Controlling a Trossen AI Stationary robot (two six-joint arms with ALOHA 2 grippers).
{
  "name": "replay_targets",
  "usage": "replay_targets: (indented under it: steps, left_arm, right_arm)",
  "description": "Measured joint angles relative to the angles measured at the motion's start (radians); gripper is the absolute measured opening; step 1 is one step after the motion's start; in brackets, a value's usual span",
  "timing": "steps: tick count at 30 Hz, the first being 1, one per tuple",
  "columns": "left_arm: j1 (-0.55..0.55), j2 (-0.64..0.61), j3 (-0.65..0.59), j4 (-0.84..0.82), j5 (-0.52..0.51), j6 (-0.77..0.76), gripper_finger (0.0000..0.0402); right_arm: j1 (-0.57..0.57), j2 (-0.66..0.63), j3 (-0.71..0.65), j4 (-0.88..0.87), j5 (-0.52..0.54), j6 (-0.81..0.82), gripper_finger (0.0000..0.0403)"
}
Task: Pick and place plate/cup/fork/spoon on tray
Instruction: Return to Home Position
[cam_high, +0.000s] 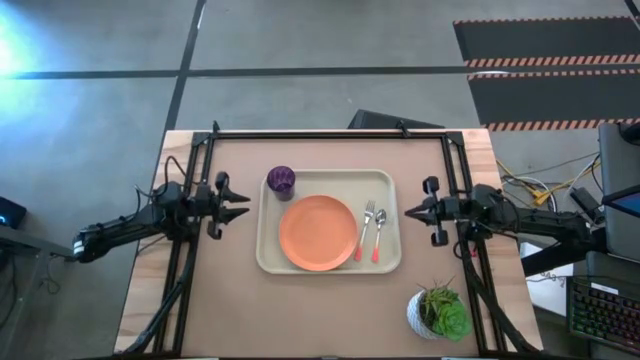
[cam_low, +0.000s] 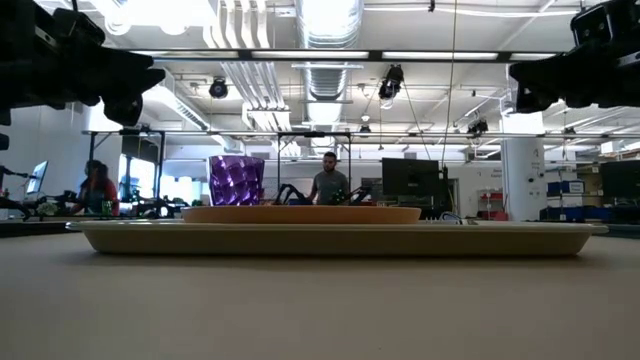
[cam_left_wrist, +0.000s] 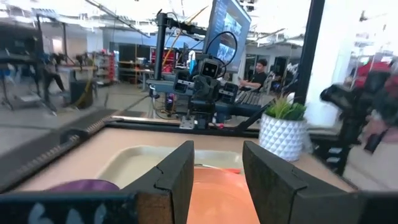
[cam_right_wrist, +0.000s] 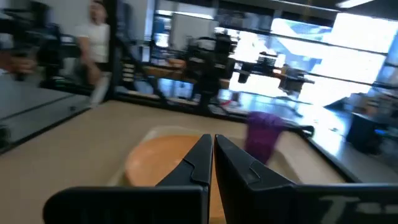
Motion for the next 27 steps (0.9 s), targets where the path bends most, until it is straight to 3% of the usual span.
replay_targets:
  steps: [5, 15, 27]
  left_arm:
    - [-0.002, 0.000, -0.003, -0.001, 0.003, -0.117, 0.0120]
    - [-0.093, 0.054, -0.004, 0.069, 0.001, -0.070, 0.0120]
    - [-0.131, 0.204, -0.005, 0.071, -0.235, -0.012, 0.0120]
  right_arm:
    - [0.000, 0.000, 0.000, 0.006, -0.014, 0.033, 0.0009]
    - [0.000, 0.000, 0.000, 0.029, 0.051, 0.034, 0.0009]
    - [0.000, 0.000, -0.001, 0.020, 0.060, 0.066, 0.0009]
